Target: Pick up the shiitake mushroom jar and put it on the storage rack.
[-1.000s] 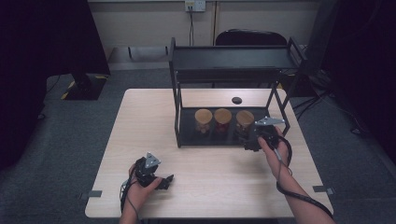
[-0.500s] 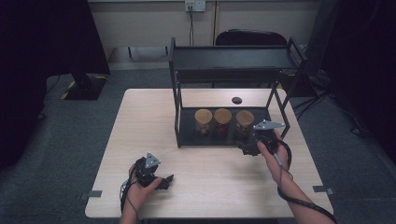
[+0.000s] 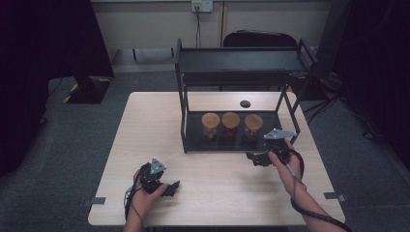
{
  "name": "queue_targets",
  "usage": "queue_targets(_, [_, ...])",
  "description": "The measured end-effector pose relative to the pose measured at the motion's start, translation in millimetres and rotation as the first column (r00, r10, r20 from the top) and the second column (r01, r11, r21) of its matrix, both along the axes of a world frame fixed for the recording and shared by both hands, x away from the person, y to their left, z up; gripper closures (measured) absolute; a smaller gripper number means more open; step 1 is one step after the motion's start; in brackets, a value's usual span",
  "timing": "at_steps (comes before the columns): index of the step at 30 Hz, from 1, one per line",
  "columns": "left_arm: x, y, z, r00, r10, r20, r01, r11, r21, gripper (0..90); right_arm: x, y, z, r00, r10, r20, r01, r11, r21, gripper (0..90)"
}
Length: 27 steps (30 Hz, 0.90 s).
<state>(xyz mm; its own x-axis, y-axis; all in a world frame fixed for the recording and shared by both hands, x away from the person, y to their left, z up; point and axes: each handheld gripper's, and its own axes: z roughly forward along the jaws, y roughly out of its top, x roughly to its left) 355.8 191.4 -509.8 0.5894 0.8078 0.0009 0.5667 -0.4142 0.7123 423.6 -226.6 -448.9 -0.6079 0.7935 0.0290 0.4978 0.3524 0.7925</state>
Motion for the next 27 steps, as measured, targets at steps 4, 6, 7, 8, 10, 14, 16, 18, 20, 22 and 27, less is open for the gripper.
queue_targets(4, [0.0, 0.0, 0.0, 1.0, 0.0, 0.0, 0.0, 1.0, 0.0, 0.3, -4.3, -2.5, -0.5, 0.9999, 0.012, 0.002, -0.012, 1.0, -0.001, 2.4])
queue_targets(6, [0.0, 0.0, 0.0, 1.0, 0.0, 0.0, 0.0, 1.0, 0.0, 0.3, -6.4, -3.9, -0.7, 0.9999, 0.017, 0.003, -0.017, 1.0, 0.002, 2.4])
queue_targets(7, [0.0, 0.0, 0.0, 1.0, 0.0, 0.0, 0.0, 1.0, 0.0, 0.3, -7.4, -4.6, -1.0, 0.9998, 0.019, 0.001, -0.019, 1.0, 0.002, 2.4])
queue_targets(8, [0.0, 0.0, 0.0, 1.0, 0.0, 0.0, 0.0, 1.0, 0.0, 0.3, -8.4, -5.4, -1.4, 0.9998, 0.019, -0.001, -0.019, 1.0, 0.001, 2.4])
queue_targets(10, [0.0, 0.0, 0.0, 1.0, 0.0, 0.0, 0.0, 1.0, 0.0, 0.3, -10.2, -7.3, -2.3, 0.9997, 0.023, -0.003, -0.023, 1.0, 0.0, 2.4])
queue_targets(14, [0.0, 0.0, 0.0, 1.0, 0.0, 0.0, 0.0, 1.0, 0.0, 0.3, -13.7, -11.1, -4.9, 0.9996, 0.027, -0.007, -0.027, 1.0, 0.002, 2.4])
queue_targets(16, [0.0, 0.0, 0.0, 1.0, 0.0, 0.0, 0.0, 1.0, 0.0, 0.3, -15.5, -12.8, -6.0, 0.9996, 0.029, -0.007, -0.029, 1.0, 0.001, 2.4])
queue_targets(18, [0.0, 0.0, 0.0, 1.0, 0.0, 0.0, 0.0, 1.0, 0.0, 0.3, -17.2, -14.4, -7.1, 0.9995, 0.032, -0.006, -0.032, 0.999, -0.004, 2.4])
queue_targets(20, [0.0, 0.0, 0.0, 1.0, 0.0, 0.0, 0.0, 1.0, 0.0, 0.3, -18.8, -16.1, -8.6, 0.9994, 0.033, -0.01, -0.034, 0.999, -0.002, 2.5])
queue_targets(22, [0.0, 0.0, 0.0, 1.0, 0.0, 0.0, 0.0, 1.0, 0.0, 0.3, -20.6, -17.5, -10.0, 0.9994, 0.034, -0.01, -0.034, 0.999, -0.004, 2.4])
queue_targets(27, [0.0, 0.0, 0.0, 1.0, 0.0, 0.0, 0.0, 1.0, 0.0, 0.3, -24.7, -20.5, -13.9, 0.9991, 0.039, -0.016, -0.039, 0.999, 0.0, 2.4])
